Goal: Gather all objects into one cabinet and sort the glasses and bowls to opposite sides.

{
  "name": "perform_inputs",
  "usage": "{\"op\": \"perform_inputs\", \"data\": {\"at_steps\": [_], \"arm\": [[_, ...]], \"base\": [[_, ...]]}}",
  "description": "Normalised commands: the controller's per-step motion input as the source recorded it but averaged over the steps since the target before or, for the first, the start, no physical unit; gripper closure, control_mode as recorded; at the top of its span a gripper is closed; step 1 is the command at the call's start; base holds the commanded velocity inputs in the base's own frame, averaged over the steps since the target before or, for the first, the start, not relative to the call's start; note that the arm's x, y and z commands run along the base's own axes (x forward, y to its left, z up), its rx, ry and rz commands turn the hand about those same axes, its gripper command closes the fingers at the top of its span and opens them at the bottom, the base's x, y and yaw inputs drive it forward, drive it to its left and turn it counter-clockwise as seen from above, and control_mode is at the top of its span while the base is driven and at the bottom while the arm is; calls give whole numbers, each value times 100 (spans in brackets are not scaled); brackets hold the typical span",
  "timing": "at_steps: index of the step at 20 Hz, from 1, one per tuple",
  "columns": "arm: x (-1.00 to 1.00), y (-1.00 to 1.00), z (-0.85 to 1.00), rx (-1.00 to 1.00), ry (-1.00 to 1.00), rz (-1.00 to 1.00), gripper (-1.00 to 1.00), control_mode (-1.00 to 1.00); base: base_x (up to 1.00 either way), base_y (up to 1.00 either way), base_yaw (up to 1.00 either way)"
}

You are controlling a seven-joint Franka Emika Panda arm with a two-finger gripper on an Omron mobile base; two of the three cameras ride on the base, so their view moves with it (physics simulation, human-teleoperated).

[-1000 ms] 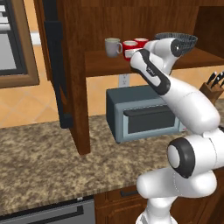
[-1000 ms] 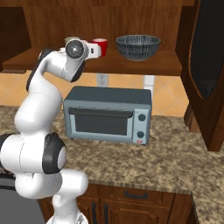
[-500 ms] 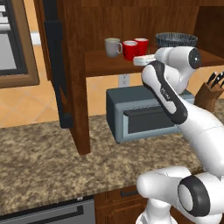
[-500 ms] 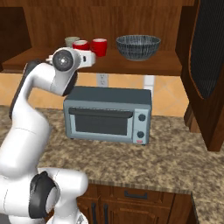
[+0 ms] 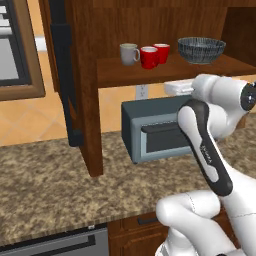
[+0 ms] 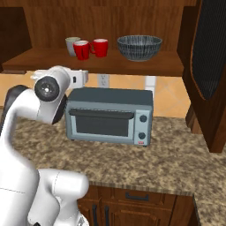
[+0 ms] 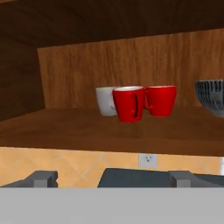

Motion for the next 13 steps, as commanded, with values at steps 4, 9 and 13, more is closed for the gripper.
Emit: {"op": "perform_inputs", "data": {"at_steps": [4, 9, 13], "arm": [[-100, 0, -7, 12, 0, -3, -100, -100], [-18, 0, -2, 3, 1, 0, -100, -100], [0, 0, 0, 0, 0, 0, -100, -100]], "base": [[0, 0, 0], [0, 0, 0], [0, 0, 0]]}}
